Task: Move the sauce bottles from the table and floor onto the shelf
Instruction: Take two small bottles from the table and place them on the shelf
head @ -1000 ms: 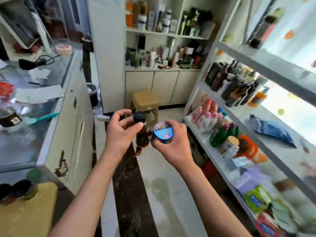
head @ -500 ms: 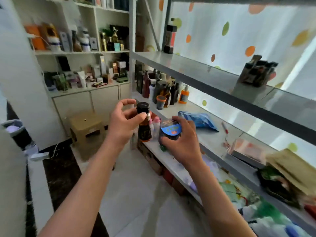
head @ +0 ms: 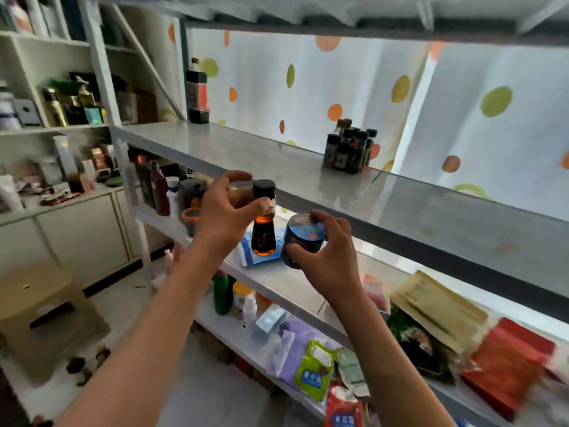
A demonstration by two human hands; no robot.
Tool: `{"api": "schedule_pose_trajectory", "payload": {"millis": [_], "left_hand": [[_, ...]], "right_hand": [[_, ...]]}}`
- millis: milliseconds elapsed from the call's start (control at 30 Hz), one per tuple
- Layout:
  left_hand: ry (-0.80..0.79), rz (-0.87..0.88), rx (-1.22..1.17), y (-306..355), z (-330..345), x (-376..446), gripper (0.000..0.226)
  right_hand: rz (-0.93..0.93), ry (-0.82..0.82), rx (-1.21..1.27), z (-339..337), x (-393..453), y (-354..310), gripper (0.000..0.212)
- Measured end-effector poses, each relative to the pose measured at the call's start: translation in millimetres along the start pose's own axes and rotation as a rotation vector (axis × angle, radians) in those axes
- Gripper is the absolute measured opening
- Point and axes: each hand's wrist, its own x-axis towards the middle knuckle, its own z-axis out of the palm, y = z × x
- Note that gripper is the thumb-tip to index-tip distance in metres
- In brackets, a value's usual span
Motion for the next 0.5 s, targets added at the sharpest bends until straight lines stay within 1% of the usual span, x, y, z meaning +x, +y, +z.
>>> {"api": "schedule_pose_trajectory", "payload": {"millis": [67, 167, 300, 500], "left_hand": [[-0.043, 0.033, 0.017, -1.9, 13.4, 31.1, 0.044], [-0.095, 0.089, -0.018, -10.4, 33.1, 85.9, 0.044], [-0.161, 0.146, 0.013, -19.1, 58.7, 158.4, 0.041], [-0.267, 0.18, 0.026, -44.3, 96.3, 247.5, 0.039]], "right_hand": [[0.013, 0.033, -0.034, -3.2, 22.6, 8.5, 0.067], [0.02, 0.097, -0.086, -2.8, 65.3, 16.1, 0.068], [0.049, 0.193, -0.137, 0.7, 128.9, 15.2, 0.07], [0.104, 0.255, -0.269, 3.3, 212.5, 26.4, 0.071]]}}
